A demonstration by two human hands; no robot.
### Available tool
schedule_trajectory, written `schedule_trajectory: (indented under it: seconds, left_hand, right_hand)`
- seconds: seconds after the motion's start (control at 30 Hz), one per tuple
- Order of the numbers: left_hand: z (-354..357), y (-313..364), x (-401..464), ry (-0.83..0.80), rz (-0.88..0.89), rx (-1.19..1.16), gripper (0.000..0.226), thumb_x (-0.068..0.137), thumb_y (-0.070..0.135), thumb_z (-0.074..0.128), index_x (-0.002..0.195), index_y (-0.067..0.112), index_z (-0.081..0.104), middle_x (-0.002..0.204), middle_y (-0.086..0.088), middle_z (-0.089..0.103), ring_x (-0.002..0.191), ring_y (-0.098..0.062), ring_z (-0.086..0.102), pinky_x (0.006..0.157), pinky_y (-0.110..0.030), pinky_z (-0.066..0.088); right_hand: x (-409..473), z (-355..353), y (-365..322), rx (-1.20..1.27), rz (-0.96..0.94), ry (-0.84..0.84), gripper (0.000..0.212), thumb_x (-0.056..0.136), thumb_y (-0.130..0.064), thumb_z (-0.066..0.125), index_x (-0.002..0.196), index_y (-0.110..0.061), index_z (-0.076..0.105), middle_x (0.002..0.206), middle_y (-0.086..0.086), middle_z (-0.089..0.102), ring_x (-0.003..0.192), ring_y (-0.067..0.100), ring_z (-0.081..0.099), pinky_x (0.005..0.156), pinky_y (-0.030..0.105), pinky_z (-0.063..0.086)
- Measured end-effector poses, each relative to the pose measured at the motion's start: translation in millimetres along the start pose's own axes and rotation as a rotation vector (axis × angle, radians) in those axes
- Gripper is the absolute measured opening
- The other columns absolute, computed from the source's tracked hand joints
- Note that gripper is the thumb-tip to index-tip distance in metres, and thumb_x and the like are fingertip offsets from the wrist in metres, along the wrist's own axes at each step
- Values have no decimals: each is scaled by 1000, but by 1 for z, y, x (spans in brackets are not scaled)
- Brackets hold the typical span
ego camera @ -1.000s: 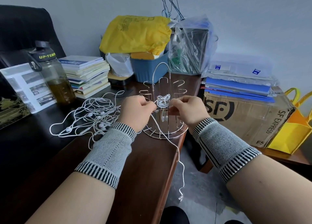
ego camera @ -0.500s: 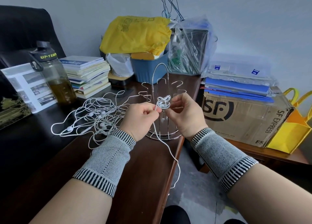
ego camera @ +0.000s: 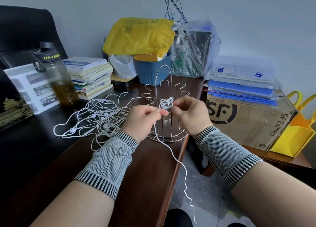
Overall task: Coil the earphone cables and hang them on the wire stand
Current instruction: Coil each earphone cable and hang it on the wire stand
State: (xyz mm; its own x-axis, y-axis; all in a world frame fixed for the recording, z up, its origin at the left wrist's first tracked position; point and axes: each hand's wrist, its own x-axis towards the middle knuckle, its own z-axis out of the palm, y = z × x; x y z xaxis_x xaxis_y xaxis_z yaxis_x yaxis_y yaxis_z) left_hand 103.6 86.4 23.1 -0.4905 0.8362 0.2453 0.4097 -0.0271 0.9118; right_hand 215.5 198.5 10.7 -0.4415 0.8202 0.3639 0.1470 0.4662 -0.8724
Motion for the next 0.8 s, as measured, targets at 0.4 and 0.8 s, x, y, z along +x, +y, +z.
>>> schedule_trajectory:
  seconds: [0.4,0.8]
  left_hand:
    - [9,-4,2,-127,136,449,33,74,20,70,50,26,49,58,11,54,56,-6,48,62,-21,42]
    - [-19,20,-2,-60,76,610,14,85,20,67,74,25,60,70,7,70,63,-6,63,60,-22,47]
  right_hand:
    - [-14,6,2,-259,-444,-42,25,78,3,64,91,-18,69,86,-2,55,73,7,55,72,14,45]
    - [-16,2,15,-119,-360,-22,7,85,-13,70,81,-19,68,88,-8,56,81,-1,56,76,9,44]
